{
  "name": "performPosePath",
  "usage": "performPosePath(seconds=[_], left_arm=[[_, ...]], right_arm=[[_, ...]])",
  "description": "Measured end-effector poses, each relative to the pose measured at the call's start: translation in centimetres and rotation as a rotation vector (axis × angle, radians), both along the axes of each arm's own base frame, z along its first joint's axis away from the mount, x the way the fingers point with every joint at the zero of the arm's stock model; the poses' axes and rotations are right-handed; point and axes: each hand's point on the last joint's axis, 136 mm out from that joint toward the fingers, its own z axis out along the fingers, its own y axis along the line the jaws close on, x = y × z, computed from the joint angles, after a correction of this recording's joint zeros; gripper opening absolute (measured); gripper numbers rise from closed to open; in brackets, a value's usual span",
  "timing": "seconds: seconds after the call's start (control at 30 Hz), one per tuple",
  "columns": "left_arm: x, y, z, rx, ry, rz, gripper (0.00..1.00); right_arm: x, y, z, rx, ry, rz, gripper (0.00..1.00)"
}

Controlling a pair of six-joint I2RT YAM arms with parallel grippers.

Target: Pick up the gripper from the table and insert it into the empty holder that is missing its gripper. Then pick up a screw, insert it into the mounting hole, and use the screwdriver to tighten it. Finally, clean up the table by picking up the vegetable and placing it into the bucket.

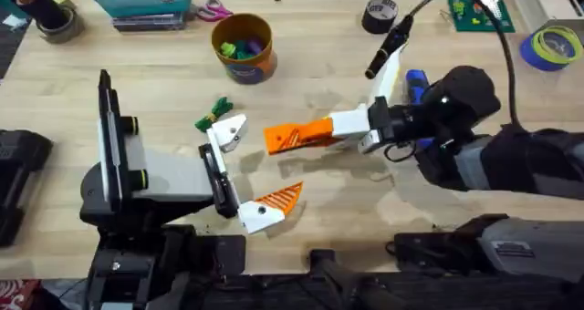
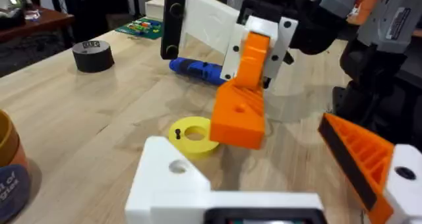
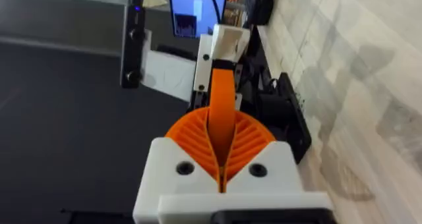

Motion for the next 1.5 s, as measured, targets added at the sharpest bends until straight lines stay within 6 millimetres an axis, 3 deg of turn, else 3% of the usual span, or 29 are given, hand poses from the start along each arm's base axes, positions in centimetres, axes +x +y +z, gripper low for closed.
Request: performPosePath(seconds=[0.3,0.77,1.0,1.17,1.37,1.5], left_arm=[[0.0,0.0,0.0,0.0,0.0,0.0,0.985],[0.0,0.0,0.0,0.0,0.0,0.0,0.985],[0.0,0.0,0.0,0.0,0.0,0.0,0.985],[0.0,0.0,0.0,0.0,0.0,0.0,0.985],[0.0,0.0,0.0,0.0,0.0,0.0,0.985],[0.0,0.0,0.0,0.0,0.0,0.0,0.985]], right_arm=[[-1.9,0.6,0.9,0.023,-0.061,0.097,0.009],[-2.0,0.7,1.0,0.022,-0.041,0.106,0.009],[-2.2,0.6,2.1,0.048,-0.073,0.112,0.009],[-2.1,0.7,1.8,0.042,-0.036,0.113,0.009],[-1.4,1.1,0.0,0.011,0.051,0.109,0.009],[-1.0,1.5,0.4,0.019,0.036,0.116,0.009]])
